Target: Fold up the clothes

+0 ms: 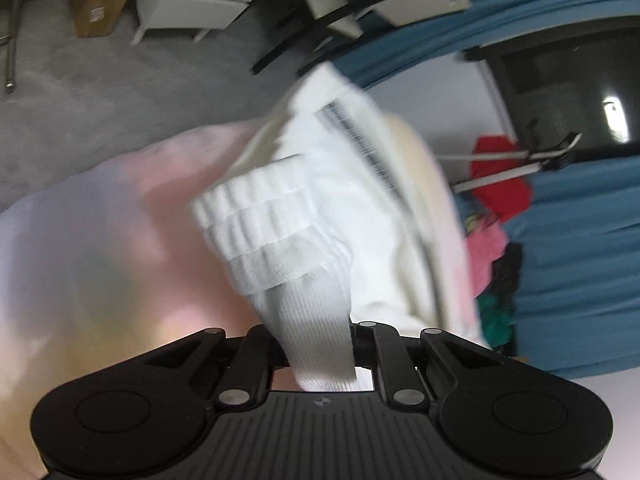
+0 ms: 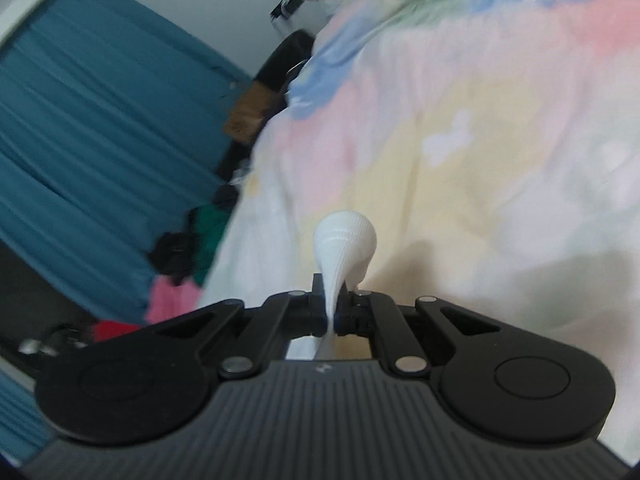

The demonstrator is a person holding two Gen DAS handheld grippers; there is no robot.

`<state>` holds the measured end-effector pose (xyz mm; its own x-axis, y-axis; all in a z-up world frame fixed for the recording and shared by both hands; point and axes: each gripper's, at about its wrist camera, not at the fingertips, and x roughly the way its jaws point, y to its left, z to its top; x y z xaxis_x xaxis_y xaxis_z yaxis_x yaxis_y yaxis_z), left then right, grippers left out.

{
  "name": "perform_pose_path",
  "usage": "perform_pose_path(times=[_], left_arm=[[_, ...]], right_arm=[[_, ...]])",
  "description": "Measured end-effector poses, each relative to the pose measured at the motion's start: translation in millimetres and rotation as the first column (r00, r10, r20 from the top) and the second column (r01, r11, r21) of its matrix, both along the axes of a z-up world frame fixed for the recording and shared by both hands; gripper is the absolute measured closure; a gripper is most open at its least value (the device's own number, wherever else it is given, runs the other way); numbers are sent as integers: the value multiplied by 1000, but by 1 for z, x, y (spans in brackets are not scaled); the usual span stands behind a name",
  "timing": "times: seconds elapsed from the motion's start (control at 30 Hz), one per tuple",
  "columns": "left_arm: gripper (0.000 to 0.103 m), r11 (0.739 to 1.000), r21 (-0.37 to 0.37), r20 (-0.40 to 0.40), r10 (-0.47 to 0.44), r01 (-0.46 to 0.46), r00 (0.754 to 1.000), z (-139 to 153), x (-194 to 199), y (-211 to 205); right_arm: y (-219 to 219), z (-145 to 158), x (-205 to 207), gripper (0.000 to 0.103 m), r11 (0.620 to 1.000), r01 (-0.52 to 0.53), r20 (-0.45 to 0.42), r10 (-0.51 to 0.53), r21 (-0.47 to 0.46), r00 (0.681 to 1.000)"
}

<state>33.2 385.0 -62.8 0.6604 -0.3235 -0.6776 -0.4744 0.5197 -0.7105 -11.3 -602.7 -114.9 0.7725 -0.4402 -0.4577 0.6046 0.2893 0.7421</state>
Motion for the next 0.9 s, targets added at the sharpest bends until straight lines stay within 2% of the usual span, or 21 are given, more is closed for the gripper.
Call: perform_pose_path(times=[0.1, 0.3, 0.43, 0.47, 0.5, 0.53, 0.57, 0.63, 0.7, 0.77, 0.83, 0.9], left_arm=[[89, 996, 73, -71, -49, 54, 996, -24, -7, 1], [77, 968, 211, -74, -120, 133, 990, -32, -6, -15], [45, 915, 350, -99, -175, 199, 980, -15, 0, -27], [40, 899, 385, -104, -180, 207, 978, -9, -5, -30], [32, 883, 421, -102, -182, 208, 978, -2, -8, -33], [27, 870, 449, -88, -184, 204, 979, 5, -11, -36], [21, 856, 477, -73, -186, 198, 980, 12, -15, -39], [17, 827, 532, -45, -190, 185, 981, 26, -21, -46], [14, 794, 587, -13, -188, 160, 982, 42, -23, -56], [13, 772, 620, 23, -195, 139, 981, 54, -27, -66], [12, 768, 629, 69, -206, 117, 976, 67, -24, -82], [11, 776, 621, 111, -225, 109, 968, 78, -12, -104]], right_arm=[[3, -1, -6, 97, 1000, 22, -98, -24, -20, 995], [0, -13, -2, 97, 1000, -2, -201, 7, 25, 980], [-2, -20, 1, 93, 998, -16, -268, 31, 56, 963], [-3, -22, 2, 90, 998, -19, -284, 37, 64, 958], [-3, -24, 3, 86, 997, -22, -301, 43, 72, 953], [-4, -26, 3, 74, 996, -25, -317, 49, 80, 947], [0, -21, 3, 60, 998, -28, -315, 43, 54, 948], [13, -3, 5, 42, 999, -37, -315, 24, -36, 949], [27, 13, 8, 39, 990, -57, -318, 14, -127, 948], [38, 26, 16, 39, 975, -106, -301, 42, -198, 953], [51, 39, 24, 39, 954, -160, -287, 84, -255, 954], [66, 47, 34, 39, 930, -232, -269, 155, -286, 951]])
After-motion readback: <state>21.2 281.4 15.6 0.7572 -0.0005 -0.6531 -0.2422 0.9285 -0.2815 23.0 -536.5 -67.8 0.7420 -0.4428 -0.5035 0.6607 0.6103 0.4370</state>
